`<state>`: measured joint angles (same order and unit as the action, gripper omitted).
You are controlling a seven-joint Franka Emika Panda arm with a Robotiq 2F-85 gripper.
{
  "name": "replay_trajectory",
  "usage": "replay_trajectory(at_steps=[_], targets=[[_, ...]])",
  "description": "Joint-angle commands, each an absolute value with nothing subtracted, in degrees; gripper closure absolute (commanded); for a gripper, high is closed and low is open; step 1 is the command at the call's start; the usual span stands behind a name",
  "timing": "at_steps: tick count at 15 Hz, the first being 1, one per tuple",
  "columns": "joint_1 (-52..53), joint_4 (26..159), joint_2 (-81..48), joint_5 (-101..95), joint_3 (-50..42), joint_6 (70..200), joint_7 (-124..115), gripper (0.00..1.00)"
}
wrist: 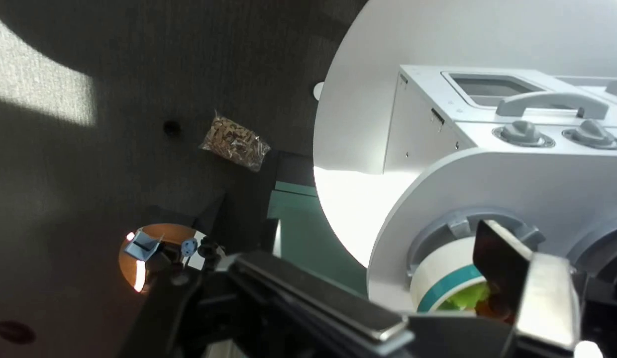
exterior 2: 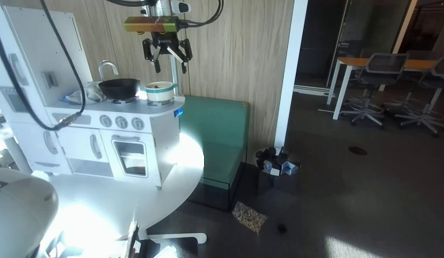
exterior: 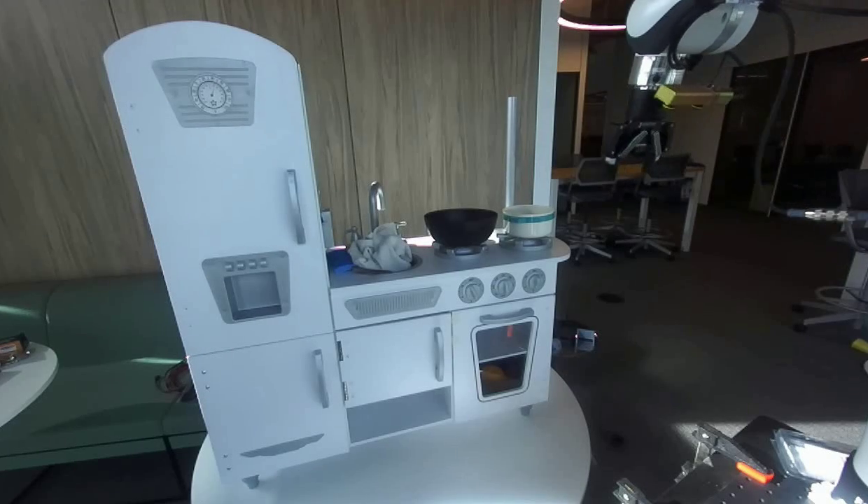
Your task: Pick up the white bowl and pour all its contents into the black bowl, pick up the silver spoon from the sink and use it to mix the substance in the black bowl
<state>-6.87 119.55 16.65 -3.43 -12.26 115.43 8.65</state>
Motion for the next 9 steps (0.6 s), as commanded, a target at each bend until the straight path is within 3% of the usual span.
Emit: replay_trajectory(at_steps=[1, 9], targets=[[-6.04, 110.37, 8.11, -0.98, -9.90, 117.80, 4.75, 0.00], [-5.74, 98.51, -5.53, -6.26, -6.45, 120.03, -0.32, 0.00]])
